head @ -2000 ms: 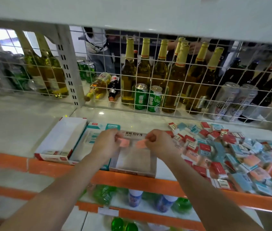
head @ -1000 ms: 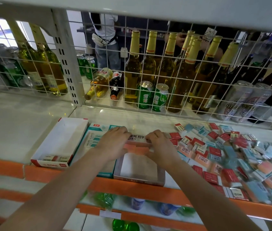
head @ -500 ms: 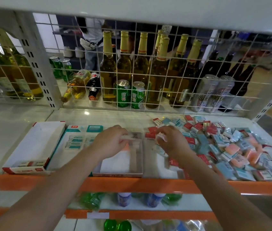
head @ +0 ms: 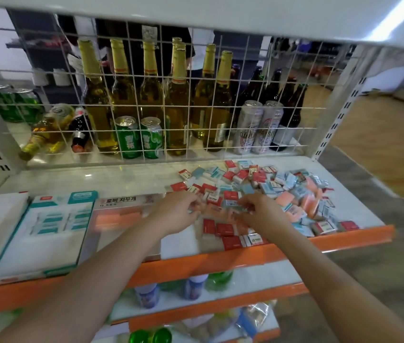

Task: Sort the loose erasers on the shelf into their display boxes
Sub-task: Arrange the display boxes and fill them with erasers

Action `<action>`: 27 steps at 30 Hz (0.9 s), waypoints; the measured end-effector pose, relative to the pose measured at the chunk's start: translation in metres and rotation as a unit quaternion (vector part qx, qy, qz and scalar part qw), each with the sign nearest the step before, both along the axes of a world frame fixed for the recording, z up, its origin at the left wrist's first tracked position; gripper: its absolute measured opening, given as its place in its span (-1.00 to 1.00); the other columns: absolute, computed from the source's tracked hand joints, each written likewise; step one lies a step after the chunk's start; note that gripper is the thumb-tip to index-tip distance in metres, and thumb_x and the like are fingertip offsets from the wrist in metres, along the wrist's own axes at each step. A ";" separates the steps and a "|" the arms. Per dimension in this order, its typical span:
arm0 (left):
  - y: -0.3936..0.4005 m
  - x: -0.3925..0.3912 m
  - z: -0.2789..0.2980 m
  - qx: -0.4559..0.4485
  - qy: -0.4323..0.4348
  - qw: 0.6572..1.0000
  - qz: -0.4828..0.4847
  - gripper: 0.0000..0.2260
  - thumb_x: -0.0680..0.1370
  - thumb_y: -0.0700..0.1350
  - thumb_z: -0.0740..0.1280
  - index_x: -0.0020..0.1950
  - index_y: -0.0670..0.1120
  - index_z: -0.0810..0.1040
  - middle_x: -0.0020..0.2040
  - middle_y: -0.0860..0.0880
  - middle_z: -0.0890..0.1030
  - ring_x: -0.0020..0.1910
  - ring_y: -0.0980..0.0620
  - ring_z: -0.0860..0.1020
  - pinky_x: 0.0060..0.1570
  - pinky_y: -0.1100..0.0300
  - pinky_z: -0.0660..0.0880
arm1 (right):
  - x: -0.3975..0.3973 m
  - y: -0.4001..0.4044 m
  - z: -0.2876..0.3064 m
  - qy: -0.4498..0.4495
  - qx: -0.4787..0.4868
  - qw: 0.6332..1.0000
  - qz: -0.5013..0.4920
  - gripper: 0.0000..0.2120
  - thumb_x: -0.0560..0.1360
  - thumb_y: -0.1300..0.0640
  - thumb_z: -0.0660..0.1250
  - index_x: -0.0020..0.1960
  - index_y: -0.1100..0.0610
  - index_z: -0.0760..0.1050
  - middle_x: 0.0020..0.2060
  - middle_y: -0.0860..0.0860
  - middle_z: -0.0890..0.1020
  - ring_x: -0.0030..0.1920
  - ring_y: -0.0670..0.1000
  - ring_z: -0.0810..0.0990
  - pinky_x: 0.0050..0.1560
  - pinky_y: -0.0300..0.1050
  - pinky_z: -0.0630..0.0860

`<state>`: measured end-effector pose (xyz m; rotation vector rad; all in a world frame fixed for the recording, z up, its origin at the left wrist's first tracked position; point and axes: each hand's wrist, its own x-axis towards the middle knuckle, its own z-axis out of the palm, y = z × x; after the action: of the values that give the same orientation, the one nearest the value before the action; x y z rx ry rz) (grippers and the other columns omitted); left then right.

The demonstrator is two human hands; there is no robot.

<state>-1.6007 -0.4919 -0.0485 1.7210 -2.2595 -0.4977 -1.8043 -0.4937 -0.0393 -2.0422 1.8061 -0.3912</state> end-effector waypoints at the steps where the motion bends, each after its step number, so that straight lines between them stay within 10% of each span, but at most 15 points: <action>1: -0.002 -0.003 -0.001 0.008 0.006 1.000 -0.001 -0.75 0.55 -0.06 0.28 0.22 -0.03 0.52 0.18 0.01 0.53 0.14 0.05 0.48 0.00 0.25 0.37 | -0.003 0.000 0.000 -0.005 0.001 1.000 0.001 -0.69 0.45 0.18 0.34 0.19 0.12 0.51 0.04 0.04 0.59 -0.11 -0.05 0.47 -0.15 -0.24 0.38; 15: -0.005 -0.018 -0.006 0.098 -0.060 0.987 -0.115 -0.62 0.45 0.04 0.41 0.15 -0.16 0.53 0.16 -0.05 0.44 0.19 -0.05 0.42 0.12 0.12 0.38 | 0.001 -0.002 0.002 0.038 0.027 0.991 0.129 -0.71 0.44 0.10 0.38 0.15 0.10 0.55 0.04 0.01 0.59 -0.04 -0.01 0.55 -0.03 -0.15 0.51; 27: 0.008 -0.006 -0.006 0.103 0.064 0.993 0.001 -0.62 0.44 -0.15 0.43 0.17 0.03 0.37 0.08 0.03 0.49 -0.03 0.09 0.46 -0.13 0.21 0.41 | 0.017 -0.003 -0.003 0.112 0.048 0.976 0.181 -0.64 0.45 0.05 0.37 0.22 0.10 0.51 0.14 0.01 0.57 0.08 0.02 0.53 0.09 -0.14 0.48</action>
<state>-1.6065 -0.4838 -0.0545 1.7288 -2.1824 -0.8421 -1.7877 -0.4970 -0.0427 -2.3593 1.4849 0.0319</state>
